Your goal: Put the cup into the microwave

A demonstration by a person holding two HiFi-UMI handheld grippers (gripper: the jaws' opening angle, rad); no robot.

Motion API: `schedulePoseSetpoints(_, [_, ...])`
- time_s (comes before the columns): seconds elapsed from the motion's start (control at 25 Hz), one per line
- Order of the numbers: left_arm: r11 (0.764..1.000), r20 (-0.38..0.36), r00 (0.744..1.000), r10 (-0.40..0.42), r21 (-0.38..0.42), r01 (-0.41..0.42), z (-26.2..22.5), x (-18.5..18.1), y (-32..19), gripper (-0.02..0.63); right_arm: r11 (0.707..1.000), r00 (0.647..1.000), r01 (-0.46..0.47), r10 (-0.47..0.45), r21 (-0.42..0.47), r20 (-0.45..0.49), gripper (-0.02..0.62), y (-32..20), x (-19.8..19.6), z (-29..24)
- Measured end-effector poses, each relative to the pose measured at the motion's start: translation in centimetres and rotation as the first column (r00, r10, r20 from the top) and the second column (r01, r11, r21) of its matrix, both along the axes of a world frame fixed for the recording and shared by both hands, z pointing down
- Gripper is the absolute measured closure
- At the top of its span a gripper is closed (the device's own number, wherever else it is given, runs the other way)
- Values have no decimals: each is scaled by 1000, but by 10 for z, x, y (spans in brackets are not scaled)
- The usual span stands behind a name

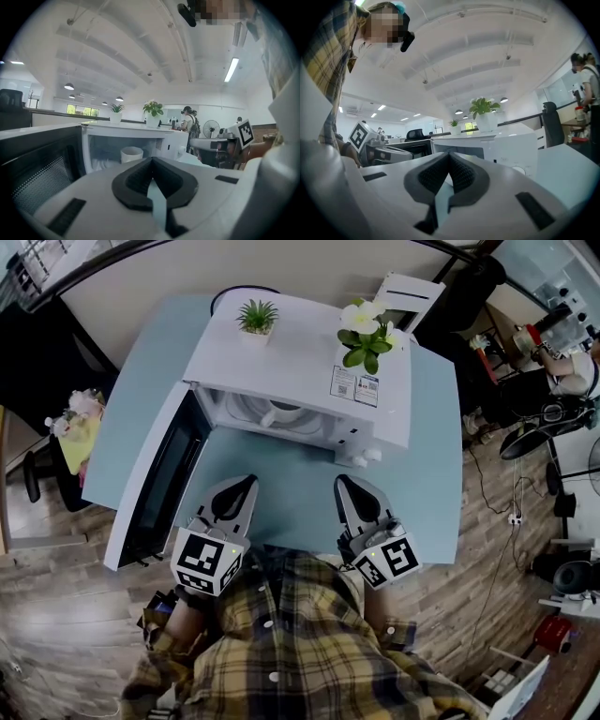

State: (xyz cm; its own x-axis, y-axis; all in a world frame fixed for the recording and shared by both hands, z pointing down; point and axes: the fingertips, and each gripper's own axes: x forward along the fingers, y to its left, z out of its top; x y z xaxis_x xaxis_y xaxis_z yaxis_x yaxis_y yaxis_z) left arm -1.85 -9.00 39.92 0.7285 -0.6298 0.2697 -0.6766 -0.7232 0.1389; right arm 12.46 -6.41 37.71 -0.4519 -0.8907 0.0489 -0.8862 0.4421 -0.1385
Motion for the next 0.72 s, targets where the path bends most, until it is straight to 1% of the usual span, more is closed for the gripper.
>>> schedulePoseSetpoints(0.72, [1000, 6, 1000, 3, 1, -3, 1, 13, -13, 615, 1000, 1000, -9, 9, -11, 11, 592, -14, 15, 6])
